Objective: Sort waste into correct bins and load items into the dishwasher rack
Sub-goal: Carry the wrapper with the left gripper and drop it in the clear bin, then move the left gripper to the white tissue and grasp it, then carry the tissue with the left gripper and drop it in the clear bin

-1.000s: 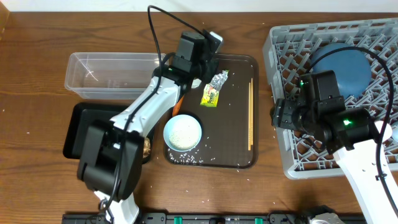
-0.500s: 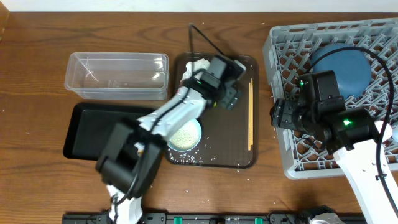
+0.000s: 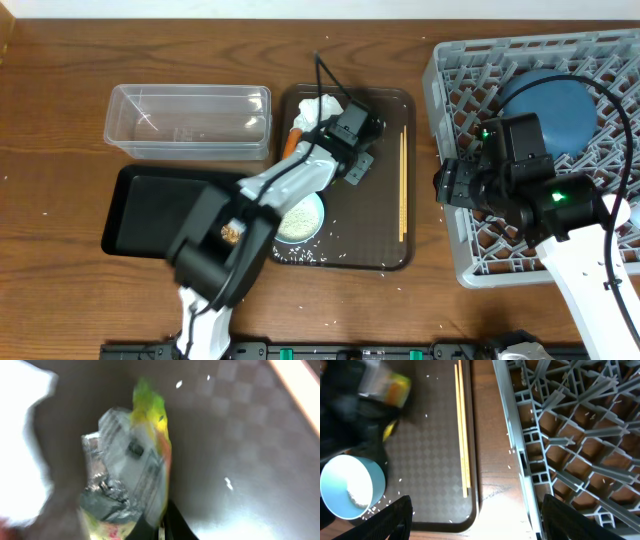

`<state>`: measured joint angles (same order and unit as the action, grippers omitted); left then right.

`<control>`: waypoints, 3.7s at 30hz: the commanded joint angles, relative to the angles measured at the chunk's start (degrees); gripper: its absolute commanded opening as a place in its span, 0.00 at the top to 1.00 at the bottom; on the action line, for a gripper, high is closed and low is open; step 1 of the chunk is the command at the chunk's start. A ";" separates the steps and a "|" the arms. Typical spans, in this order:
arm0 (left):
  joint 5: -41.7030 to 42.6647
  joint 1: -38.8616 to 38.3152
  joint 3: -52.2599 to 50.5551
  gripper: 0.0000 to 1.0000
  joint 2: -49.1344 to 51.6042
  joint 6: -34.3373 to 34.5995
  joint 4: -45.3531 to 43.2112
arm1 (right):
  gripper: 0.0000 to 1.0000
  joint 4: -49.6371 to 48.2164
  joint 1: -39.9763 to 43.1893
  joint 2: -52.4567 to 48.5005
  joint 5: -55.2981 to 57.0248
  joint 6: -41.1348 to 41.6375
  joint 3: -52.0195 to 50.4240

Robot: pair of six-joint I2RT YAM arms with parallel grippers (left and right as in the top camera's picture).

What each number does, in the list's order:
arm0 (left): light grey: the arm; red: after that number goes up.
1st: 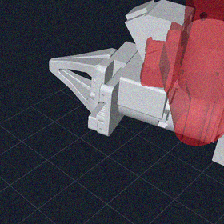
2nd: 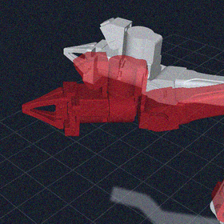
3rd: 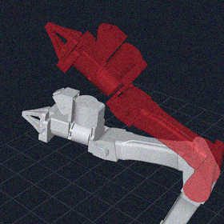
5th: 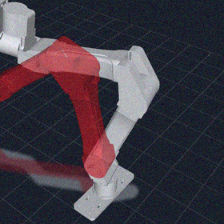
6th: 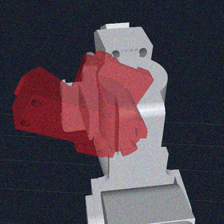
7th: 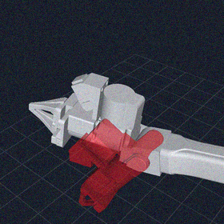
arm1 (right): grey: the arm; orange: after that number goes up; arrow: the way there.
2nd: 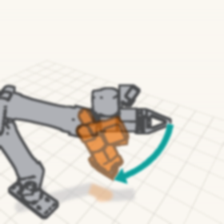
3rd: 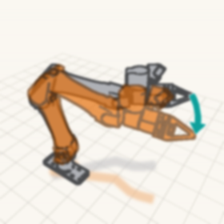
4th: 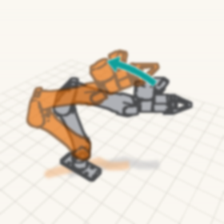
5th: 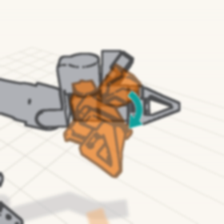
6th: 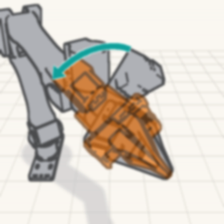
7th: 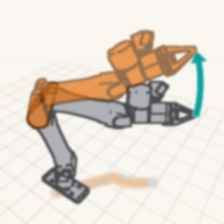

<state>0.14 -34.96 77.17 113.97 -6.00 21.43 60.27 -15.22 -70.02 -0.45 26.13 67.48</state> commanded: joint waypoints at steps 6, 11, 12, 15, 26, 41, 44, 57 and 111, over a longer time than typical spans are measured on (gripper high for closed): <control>-10.67 3.28 1.07 0.94 -22.64 1.60 12.22 | 0.24 -0.22 -0.72 -0.17 0.00 -0.04 0.24; -17.00 11.80 1.01 0.94 -24.94 1.66 12.76 | 0.24 -0.24 -0.72 -0.17 0.00 -0.04 0.24; -16.13 13.81 0.90 0.94 -24.48 1.64 11.96 | 0.23 -0.28 -0.72 -0.17 0.00 -0.04 0.24; -11.52 20.00 0.63 0.94 -21.38 1.62 7.19 | 0.23 -0.70 -0.72 -0.17 0.00 -0.04 0.24; -2.27 27.10 0.66 0.83 -16.96 1.60 2.58 | 0.22 -0.66 -0.72 -0.17 0.00 -0.04 0.24; 3.89 18.03 -0.46 0.44 -21.44 -0.04 10.27 | 0.22 -0.37 -0.72 -0.17 0.02 -0.04 0.24; 3.72 14.95 -0.50 0.40 -17.31 -1.99 8.46 | 0.22 -0.22 -0.72 -0.17 0.00 -0.02 0.24; 2.91 12.15 -0.50 0.28 1.70 -6.40 -11.56 | 0.21 0.07 -0.72 -0.17 -1.53 1.27 0.24; -11.08 24.96 -0.31 0.94 -15.67 -2.71 3.93 | 0.20 1.44 -0.72 -0.17 -1.46 1.03 0.24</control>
<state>-10.44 -11.51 76.84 97.62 -8.97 25.04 61.87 -15.22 -70.06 -1.72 26.59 67.48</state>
